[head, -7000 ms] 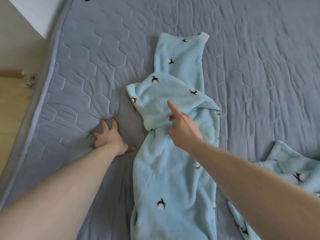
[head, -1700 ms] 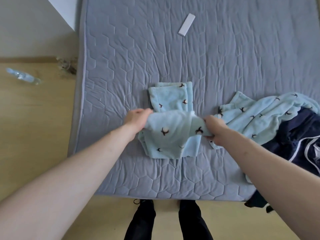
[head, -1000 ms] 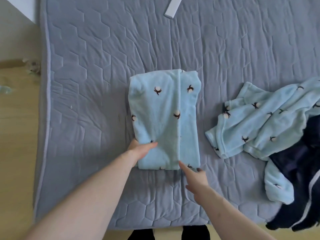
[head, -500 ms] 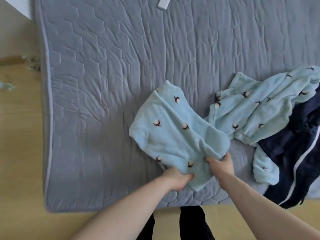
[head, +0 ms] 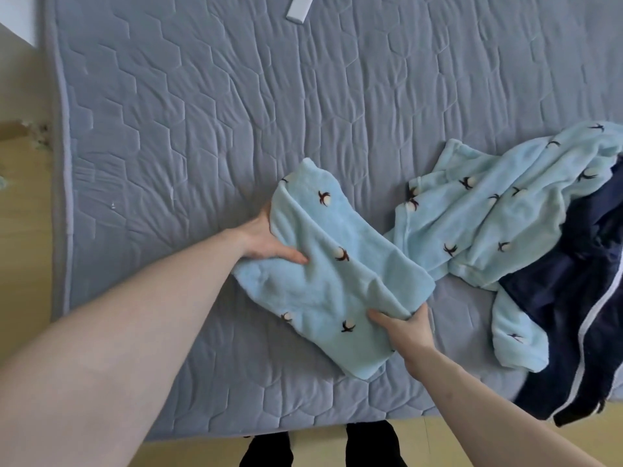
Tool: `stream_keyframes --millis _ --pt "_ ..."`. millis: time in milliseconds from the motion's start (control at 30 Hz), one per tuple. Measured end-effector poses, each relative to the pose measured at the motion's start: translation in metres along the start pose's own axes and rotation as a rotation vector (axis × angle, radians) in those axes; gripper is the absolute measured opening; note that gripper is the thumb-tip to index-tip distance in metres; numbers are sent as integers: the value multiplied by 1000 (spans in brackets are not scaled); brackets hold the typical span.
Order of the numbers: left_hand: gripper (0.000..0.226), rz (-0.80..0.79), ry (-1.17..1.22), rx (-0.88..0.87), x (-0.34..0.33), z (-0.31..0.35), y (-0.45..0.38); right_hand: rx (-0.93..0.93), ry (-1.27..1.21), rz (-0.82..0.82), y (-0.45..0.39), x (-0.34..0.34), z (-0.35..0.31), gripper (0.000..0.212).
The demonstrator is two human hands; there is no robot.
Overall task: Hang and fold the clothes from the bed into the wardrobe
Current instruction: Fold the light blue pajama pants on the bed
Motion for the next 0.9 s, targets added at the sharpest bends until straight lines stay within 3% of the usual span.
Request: stream_keyframes --millis 100,200,267,633,900 --pt "140 16 170 -14 -24 -6 -5 10 -41 -15 -4 2 5 72" --pt "79 29 323 42 -40 -27 7 -19 -100 -35 3 5 5 48" --pt "64 40 399 84 -47 -42 26 -21 -85 -60 15 8 0 40" --pt "38 -6 684 35 -37 -106 242 124 191 -231 171 35 -104 35" --pt "40 -5 806 -86 20 -158 418 224 216 -313 334 21 -182 34"
Point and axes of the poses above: each hand's wrist, its own y-axis away from the middle knuckle, its own x-axis out of the back of the hand, z = x × y, the point moved 3 cm from there along -y, towards the middle knuckle, and after that the axes turned 10 degrees about x, right-handed, at the moved point
